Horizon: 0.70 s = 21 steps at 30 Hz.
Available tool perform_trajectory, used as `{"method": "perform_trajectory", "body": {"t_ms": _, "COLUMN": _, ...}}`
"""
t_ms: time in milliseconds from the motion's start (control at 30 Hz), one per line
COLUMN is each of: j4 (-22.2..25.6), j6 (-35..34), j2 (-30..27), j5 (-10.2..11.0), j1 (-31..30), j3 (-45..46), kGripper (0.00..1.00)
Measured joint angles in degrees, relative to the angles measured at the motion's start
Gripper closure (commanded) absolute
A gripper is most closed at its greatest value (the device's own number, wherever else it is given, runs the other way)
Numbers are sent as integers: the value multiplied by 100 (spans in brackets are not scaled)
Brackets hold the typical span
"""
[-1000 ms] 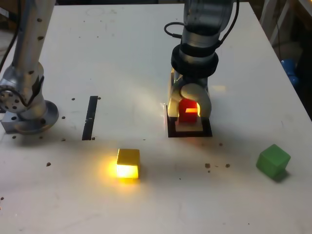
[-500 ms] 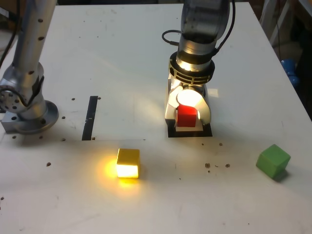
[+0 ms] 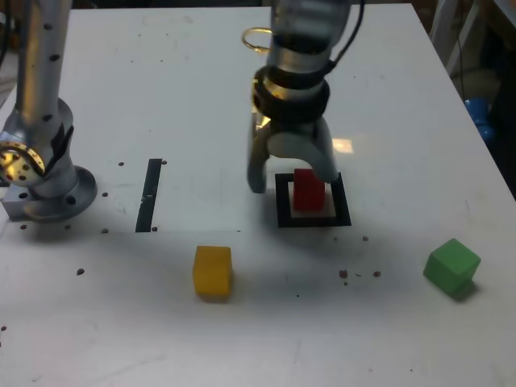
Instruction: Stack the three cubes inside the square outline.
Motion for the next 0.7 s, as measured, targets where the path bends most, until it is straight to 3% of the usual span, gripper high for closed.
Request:
{"method": "perform_trajectory", "body": {"t_ms": 167, "j4": 200, "j6": -331, "j2": -271, "j5": 1, "j1": -336, "j3": 233, "kGripper": 1}}
{"method": "perform_trajectory", "body": {"t_ms": 467, "j4": 420, "j6": -1230, "j2": -807, "j5": -352, "j1": -1449, "j3": 610, "kGripper": 1}}
{"method": "perform_trajectory", "body": {"t_ms": 700, "j4": 436, "j6": -1737, "j2": -871, "j5": -659, "j1": -2116, "j3": 656, "kGripper": 1}}
